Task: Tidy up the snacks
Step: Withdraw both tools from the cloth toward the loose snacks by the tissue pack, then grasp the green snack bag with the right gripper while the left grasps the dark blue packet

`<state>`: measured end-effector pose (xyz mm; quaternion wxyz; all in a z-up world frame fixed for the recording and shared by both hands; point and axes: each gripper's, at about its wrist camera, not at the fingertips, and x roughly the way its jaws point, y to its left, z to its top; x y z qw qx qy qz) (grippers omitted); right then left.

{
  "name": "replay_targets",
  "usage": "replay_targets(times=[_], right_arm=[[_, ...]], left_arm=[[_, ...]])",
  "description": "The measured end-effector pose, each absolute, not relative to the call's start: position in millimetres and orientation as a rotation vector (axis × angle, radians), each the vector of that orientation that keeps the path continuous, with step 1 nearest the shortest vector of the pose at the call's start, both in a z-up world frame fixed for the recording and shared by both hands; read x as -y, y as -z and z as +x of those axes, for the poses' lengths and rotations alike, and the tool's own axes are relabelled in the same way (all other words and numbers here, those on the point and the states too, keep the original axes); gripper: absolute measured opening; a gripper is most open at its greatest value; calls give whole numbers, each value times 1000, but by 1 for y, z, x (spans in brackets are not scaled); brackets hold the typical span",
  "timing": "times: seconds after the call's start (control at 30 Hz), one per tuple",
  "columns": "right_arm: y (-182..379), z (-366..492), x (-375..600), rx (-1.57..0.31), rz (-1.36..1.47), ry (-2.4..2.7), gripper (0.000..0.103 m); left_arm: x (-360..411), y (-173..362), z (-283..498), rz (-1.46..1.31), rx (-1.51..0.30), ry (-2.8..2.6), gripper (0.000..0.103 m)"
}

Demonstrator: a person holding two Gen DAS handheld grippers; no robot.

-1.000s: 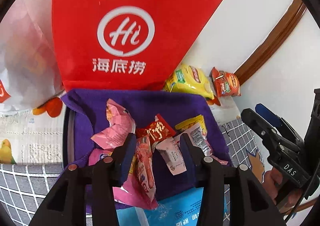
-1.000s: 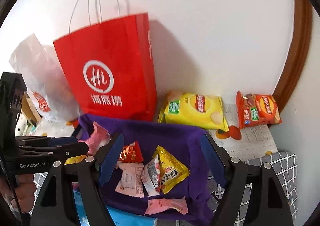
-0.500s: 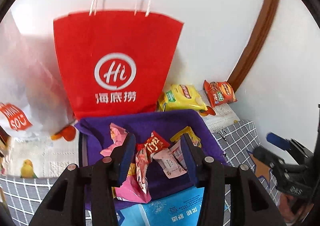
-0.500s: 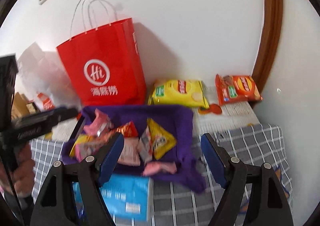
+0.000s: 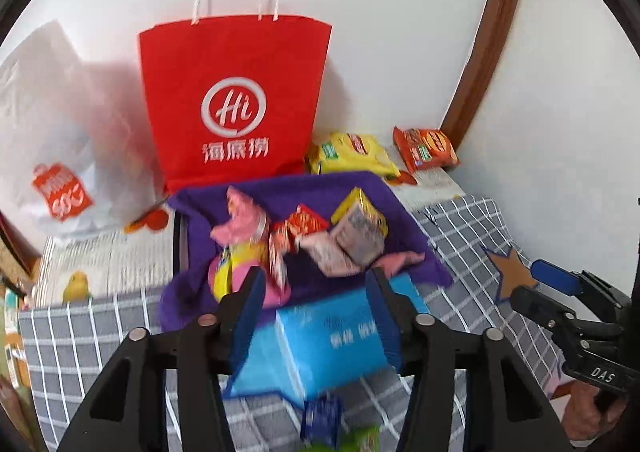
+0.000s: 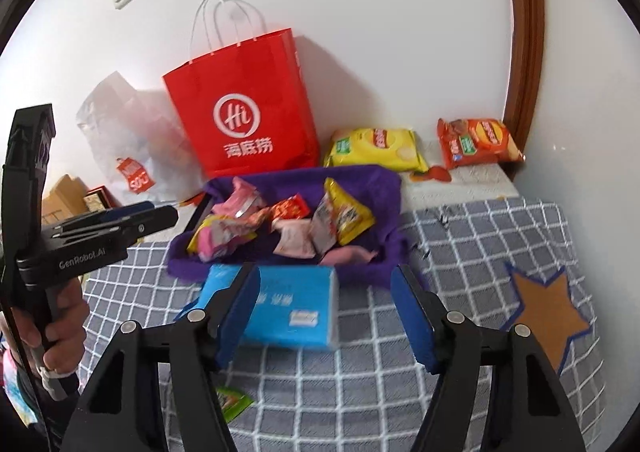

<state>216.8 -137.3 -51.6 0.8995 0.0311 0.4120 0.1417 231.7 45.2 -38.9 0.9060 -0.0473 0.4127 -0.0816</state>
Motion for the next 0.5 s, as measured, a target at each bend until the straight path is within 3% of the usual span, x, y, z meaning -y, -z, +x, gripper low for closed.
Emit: replay_targets(times=[0.5], right_arm=[[113, 138, 71, -927, -5, -484, 68]], left_arm=[[-96, 71, 163, -136, -901, 57, 56]])
